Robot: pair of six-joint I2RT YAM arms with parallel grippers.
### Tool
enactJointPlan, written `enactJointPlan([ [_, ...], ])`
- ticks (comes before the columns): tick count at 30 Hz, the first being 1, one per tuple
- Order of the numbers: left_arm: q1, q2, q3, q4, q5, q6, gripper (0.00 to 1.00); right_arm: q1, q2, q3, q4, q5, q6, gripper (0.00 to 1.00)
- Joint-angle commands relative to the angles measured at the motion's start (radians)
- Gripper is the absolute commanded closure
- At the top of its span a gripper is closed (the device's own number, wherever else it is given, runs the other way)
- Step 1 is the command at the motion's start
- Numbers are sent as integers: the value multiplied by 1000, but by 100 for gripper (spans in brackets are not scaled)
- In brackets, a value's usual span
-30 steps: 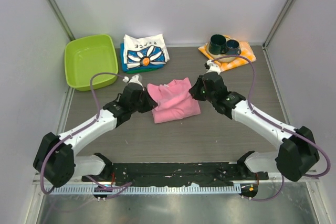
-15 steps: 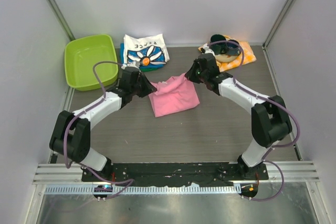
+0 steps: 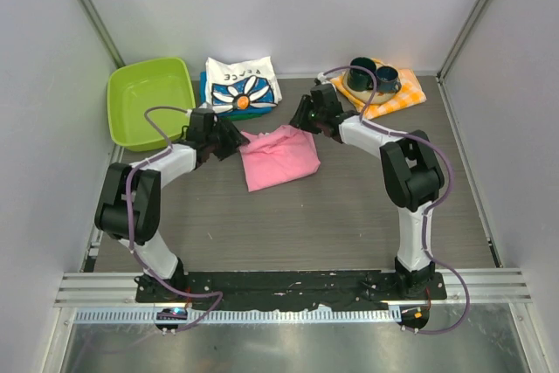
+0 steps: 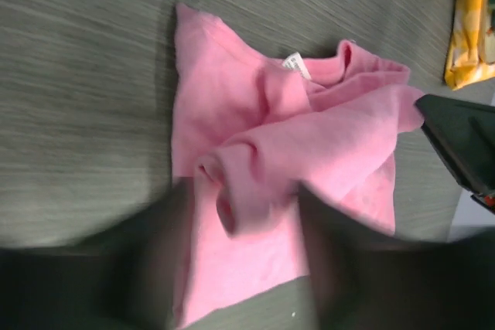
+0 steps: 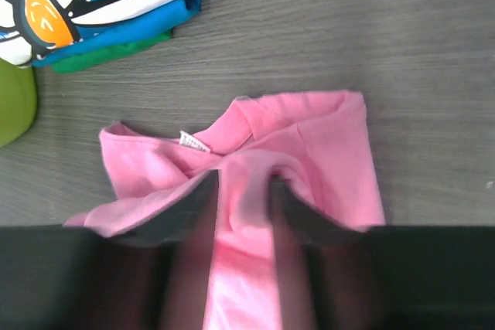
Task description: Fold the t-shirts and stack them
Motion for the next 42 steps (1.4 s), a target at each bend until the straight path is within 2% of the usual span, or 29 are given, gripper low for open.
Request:
enactJointPlan([
  [1,34,59,70,74,-4,-22,0,-7,46,117,50,39,-15,24],
  [2,38,68,75,97,-7,-26,0,-5,52,124,50,42,-20,7],
  [3,47,75,75,111,-9,-32,0,-4,48,122,81,103,-35,4],
  [5,50,53,67,158,3,-46,0,-5,19,99,104,143,-55,4],
  [10,16,-117,7,189,26,-51,0,5,-213,-86,196,215,-98,3],
  [15,-94,-183,-10,180,33,-60,0,18,-301,-146,153,114,-41,2],
  [19,-143,-110,-14,275,60,-101,0,22,-255,-125,147,-87,23,2],
  [23,-142,2,-25,417,143,-144,0,25,-209,-128,188,-185,81,2],
  [27,-142,93,-66,639,178,-203,0,22,-124,-122,265,-288,131,2],
  [33,-140,220,-76,749,221,-210,0,18,37,-102,391,-424,219,2],
  [39,-142,343,-152,868,237,-243,0,7,98,-136,375,-371,198,2],
  [42,-142,364,-195,876,240,-226,0,7,85,-169,303,-276,126,2],
])
